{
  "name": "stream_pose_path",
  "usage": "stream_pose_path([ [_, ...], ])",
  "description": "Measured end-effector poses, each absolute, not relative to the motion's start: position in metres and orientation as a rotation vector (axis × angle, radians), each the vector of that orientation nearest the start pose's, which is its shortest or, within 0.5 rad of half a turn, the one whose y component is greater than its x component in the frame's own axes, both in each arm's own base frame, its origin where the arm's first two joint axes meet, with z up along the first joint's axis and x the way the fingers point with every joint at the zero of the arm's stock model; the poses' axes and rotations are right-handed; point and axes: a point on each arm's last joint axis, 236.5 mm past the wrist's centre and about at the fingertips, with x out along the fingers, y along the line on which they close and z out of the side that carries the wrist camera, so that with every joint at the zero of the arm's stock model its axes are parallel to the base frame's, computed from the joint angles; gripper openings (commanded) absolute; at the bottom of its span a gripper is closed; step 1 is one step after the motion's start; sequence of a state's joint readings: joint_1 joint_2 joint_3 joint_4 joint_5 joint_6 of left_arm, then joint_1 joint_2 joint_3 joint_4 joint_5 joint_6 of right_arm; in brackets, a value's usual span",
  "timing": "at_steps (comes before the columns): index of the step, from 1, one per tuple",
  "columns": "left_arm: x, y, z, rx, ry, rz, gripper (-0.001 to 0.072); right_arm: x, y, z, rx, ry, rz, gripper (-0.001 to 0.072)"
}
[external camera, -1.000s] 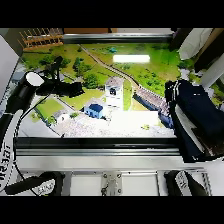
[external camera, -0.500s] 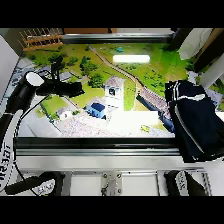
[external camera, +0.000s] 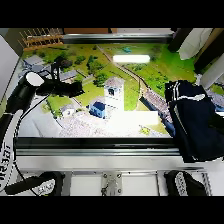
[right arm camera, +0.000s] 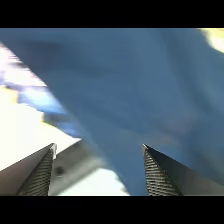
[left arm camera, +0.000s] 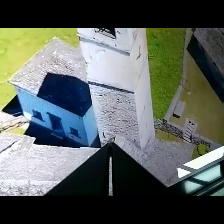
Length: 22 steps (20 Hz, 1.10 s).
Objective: Fold the clothes and pants, and hang the long-sleeved shirts on hangers.
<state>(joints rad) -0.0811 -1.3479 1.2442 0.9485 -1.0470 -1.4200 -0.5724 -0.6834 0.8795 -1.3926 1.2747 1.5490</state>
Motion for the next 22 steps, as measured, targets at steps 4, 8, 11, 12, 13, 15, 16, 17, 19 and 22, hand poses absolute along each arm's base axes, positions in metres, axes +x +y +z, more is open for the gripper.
stream_pose_path([
  [4,0.422,-0.154,0.059,-0.409,1.099,-0.450,0.0013,0.293,-0.026,0.103,0.331,0.942,-0.046,0.0584],
  [8,0.422,-0.154,0.059,-0.409,1.098,-0.450,0.0013,0.309,0.043,0.097,0.258,0.965,0.174,0.0577],
  [11,0.423,-0.154,0.059,-0.410,1.097,-0.450,0.0013,0.310,0.073,0.088,0.227,0.998,0.261,0.0132],
  [12,0.423,-0.154,0.059,-0.410,1.097,-0.449,0.0013,0.310,0.080,0.085,0.222,1.008,0.279,0.0020],
  [13,0.423,-0.154,0.059,-0.410,1.097,-0.450,0.0013,0.310,0.084,0.083,0.218,1.017,0.291,0.0019],
  [15,0.423,-0.154,0.059,-0.410,1.096,-0.450,0.0013,0.311,0.089,0.080,0.213,1.026,0.304,0.0019],
  [16,0.423,-0.154,0.059,-0.411,1.097,-0.449,0.0013,0.310,0.091,0.079,0.212,1.029,0.308,0.0019],
  [17,0.423,-0.154,0.059,-0.411,1.097,-0.449,0.0013,0.310,0.093,0.078,0.212,1.031,0.312,0.0019],
  [19,0.423,-0.154,0.059,-0.411,1.097,-0.450,0.0013,0.310,0.094,0.077,0.211,1.034,0.316,0.0019],
  [22,0.423,-0.154,0.059,-0.411,1.097,-0.450,0.0013,0.310,0.095,0.077,0.210,1.037,0.319,0.0019],
])
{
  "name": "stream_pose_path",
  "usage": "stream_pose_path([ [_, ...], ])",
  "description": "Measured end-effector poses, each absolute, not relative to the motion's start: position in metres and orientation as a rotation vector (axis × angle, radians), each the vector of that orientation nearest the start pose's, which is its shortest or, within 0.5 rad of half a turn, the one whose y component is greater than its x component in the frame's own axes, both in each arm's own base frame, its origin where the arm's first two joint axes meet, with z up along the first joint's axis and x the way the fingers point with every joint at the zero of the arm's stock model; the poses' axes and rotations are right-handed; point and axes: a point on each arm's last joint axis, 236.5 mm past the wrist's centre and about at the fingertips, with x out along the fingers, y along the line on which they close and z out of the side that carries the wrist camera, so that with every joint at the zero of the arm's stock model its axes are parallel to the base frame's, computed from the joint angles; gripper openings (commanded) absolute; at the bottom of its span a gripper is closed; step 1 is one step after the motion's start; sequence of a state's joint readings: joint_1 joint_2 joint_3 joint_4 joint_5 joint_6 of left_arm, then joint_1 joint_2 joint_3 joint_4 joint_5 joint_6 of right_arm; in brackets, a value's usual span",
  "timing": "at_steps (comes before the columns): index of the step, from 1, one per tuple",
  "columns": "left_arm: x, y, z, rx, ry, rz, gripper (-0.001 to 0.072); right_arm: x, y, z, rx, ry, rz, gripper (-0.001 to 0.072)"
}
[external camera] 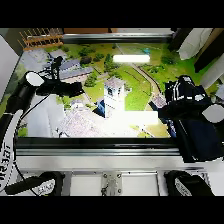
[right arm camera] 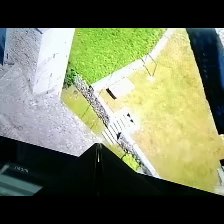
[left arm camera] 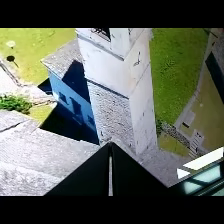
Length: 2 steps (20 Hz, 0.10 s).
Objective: Fold the clothes and pants, and hang the long-sleeved shirts on hangers.
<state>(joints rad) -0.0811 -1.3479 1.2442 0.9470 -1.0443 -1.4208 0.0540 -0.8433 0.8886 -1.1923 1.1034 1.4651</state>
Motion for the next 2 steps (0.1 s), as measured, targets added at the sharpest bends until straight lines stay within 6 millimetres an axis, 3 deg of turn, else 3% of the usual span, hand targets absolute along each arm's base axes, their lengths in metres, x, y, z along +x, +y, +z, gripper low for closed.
stream_pose_path([
  [2,0.4226,-0.1541,0.0591,-0.411,1.097,-0.450,0.0013,0.3102,0.0951,0.0767,0.210,1.037,0.319,0.0019],
])
